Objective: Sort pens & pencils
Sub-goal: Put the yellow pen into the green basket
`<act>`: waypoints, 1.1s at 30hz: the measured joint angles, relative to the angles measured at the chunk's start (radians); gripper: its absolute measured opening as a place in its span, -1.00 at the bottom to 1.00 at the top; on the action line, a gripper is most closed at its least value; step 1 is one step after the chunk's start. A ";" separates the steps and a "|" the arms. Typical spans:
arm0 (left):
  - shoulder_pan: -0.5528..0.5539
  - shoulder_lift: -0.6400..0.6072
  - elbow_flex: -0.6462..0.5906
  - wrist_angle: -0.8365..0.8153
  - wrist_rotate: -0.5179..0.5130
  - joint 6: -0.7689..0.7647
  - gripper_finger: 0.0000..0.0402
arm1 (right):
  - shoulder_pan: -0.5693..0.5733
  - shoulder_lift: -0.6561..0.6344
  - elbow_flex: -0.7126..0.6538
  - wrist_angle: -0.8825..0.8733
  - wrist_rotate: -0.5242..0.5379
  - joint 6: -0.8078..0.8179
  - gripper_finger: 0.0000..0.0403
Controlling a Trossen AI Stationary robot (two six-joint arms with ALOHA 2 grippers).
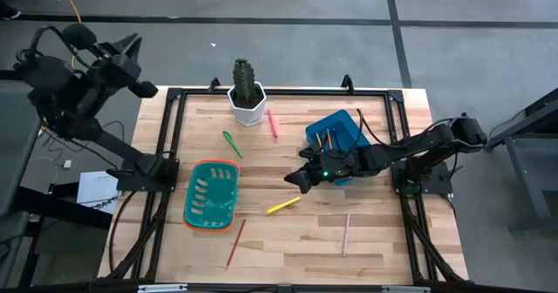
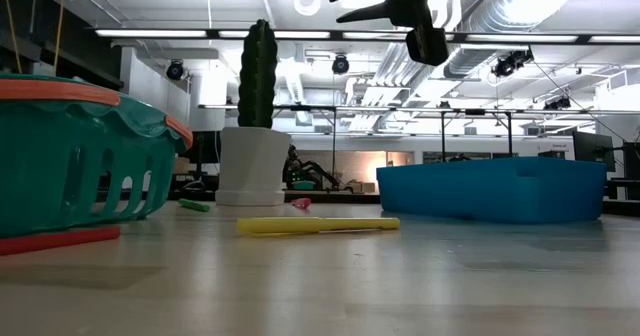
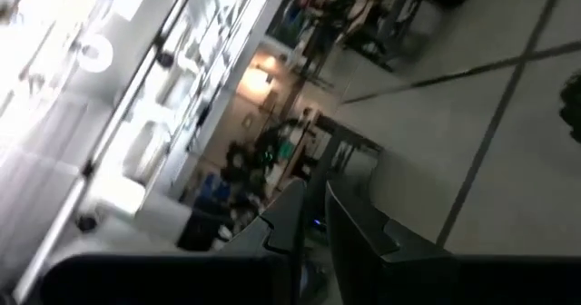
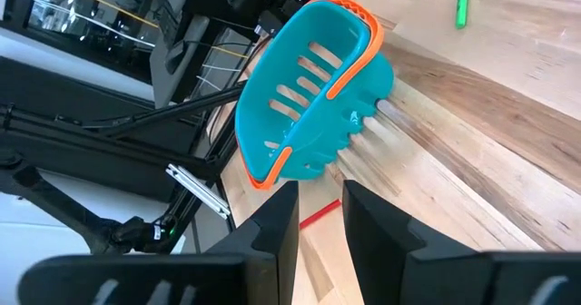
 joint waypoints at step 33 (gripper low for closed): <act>0.001 -0.262 -0.434 -0.388 1.203 -1.096 -0.81 | 0.000 0.000 0.000 0.008 0.036 -0.015 -0.60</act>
